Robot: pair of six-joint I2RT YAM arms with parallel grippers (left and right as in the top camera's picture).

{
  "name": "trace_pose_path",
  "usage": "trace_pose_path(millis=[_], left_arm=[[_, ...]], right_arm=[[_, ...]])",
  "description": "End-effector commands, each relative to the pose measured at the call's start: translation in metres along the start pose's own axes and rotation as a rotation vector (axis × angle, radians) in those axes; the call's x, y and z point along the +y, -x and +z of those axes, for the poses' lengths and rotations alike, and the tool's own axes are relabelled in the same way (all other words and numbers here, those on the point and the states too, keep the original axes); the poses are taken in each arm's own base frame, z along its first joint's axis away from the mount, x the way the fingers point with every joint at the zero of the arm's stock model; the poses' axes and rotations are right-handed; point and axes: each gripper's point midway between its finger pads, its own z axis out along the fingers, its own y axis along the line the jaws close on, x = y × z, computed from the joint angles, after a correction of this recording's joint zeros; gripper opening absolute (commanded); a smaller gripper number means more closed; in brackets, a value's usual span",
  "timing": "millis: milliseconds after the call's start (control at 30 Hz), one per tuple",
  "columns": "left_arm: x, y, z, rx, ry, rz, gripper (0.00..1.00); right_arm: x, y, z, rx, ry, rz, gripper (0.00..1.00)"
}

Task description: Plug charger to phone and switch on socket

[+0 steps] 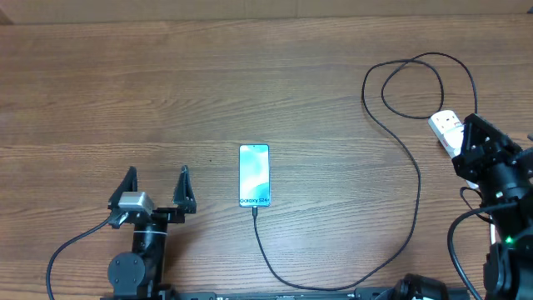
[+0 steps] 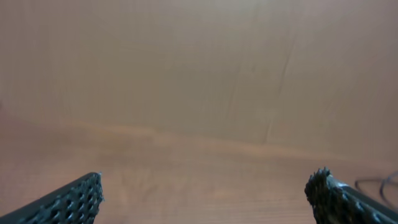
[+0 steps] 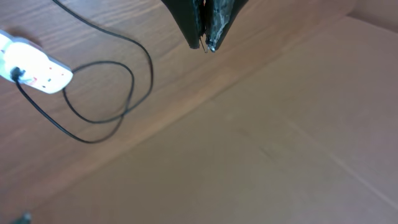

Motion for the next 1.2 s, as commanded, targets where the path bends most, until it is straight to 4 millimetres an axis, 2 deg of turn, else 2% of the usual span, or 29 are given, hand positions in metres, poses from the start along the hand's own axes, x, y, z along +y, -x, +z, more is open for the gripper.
trace_pose_path(millis=[0, 167, 333, 467, 567, 667, 767, 867, 900, 933, 1033, 1167], left_arm=[[0.011, -0.015, -0.001, 0.055, 0.059, -0.019, 1.0], [0.017, -0.043, -0.005, 0.169, 0.082, -0.022, 1.0], [0.017, -0.047, -0.004, 0.186, 0.082, -0.024, 1.0], [0.017, -0.047, -0.004, 0.186, 0.082, -0.024, 0.99], [0.017, -0.047, -0.004, 0.186, 0.082, -0.024, 1.0], [0.017, -0.047, -0.004, 0.186, 0.082, -0.024, 0.99], [0.017, -0.047, -0.004, 0.186, 0.082, -0.024, 1.0], [0.017, -0.047, -0.004, 0.186, 0.082, -0.024, 1.0], [0.017, -0.047, -0.004, 0.186, 0.082, -0.024, 1.0], [0.017, -0.047, -0.004, 0.186, 0.082, -0.024, 1.0], [0.017, -0.047, -0.004, 0.186, 0.082, -0.024, 1.0], [0.017, -0.047, -0.004, 0.186, 0.082, -0.024, 1.0]], right_arm=[[0.02, 0.012, -0.012, -0.031, 0.063, -0.031, 0.04], [0.026, 0.019, -0.018, -0.052, 0.074, -0.042, 0.04], [0.028, 0.022, -0.02, -0.061, 0.079, -0.045, 0.05], [0.036, 0.018, -0.023, -0.036, 0.12, -0.047, 0.12], [0.057, 0.021, -0.037, -0.034, 0.205, -0.066, 0.16], [0.066, 0.026, -0.057, -0.058, 0.215, -0.076, 0.19], [0.068, 0.021, -0.072, -0.052, 0.211, -0.073, 0.37], [0.07, 0.014, -0.086, -0.04, 0.207, -0.07, 0.61], [0.072, 0.013, -0.092, -0.041, 0.215, -0.074, 0.76], [0.076, 0.014, -0.098, -0.046, 0.227, -0.084, 1.0], [0.091, 0.018, -0.117, -0.073, 0.273, -0.205, 1.0], [0.092, 0.016, -0.131, -0.073, 0.268, -0.291, 1.0]])
